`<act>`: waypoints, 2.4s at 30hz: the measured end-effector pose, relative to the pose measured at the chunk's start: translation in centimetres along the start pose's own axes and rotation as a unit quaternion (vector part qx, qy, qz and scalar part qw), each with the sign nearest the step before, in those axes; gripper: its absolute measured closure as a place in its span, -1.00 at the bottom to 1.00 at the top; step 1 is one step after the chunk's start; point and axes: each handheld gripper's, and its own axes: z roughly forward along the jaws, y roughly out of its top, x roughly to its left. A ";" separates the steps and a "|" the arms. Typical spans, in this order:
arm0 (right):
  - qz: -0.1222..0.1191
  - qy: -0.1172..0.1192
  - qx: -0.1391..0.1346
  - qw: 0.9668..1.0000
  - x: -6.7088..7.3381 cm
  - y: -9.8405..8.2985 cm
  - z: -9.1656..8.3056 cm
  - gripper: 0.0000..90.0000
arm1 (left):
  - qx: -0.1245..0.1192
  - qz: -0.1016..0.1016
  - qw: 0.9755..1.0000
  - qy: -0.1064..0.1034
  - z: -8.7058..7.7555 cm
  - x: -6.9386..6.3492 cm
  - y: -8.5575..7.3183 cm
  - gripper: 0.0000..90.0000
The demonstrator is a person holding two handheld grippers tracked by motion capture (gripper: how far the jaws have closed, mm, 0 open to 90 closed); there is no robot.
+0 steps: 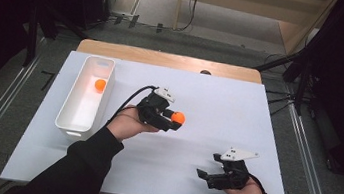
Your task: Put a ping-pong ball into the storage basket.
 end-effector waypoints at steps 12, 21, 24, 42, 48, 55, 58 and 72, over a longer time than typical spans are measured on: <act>-0.003 0.002 -0.004 1.000 -0.1 0.0 -0.1 -0.72 | 0.006 0.003 1.000 0.009 -1.1 0.6 0.0 0.14; -0.002 0.004 -0.003 1.000 0.0 0.0 -0.1 -0.72 | 0.001 0.002 1.000 0.012 -2.2 1.1 -0.1 0.14; -0.002 0.003 -0.003 1.000 0.0 0.0 -0.1 -0.72 | 0.001 0.008 1.000 0.016 -2.5 1.3 0.0 0.14; -0.007 0.003 -0.002 1.000 0.2 0.0 -0.1 -0.72 | -0.001 -0.009 1.000 0.025 -4.3 2.6 -0.2 0.14; -0.008 0.003 -0.001 1.000 0.2 0.0 -0.1 -0.72 | -0.005 -0.022 0.999 0.029 -5.0 3.2 -0.4 0.13; -0.007 0.004 0.000 1.000 0.2 0.0 -0.1 -0.72 | -0.003 -0.028 0.998 0.048 -5.5 4.2 -0.8 0.14; -0.007 0.002 -0.001 1.000 0.2 0.0 -0.1 -0.72 | -0.010 -0.036 0.998 0.050 -5.9 4.6 -1.0 0.14; -0.009 0.003 -0.001 1.000 0.2 0.0 -0.1 -0.72 | -0.018 -0.050 0.995 0.083 -7.5 5.6 -1.5 0.13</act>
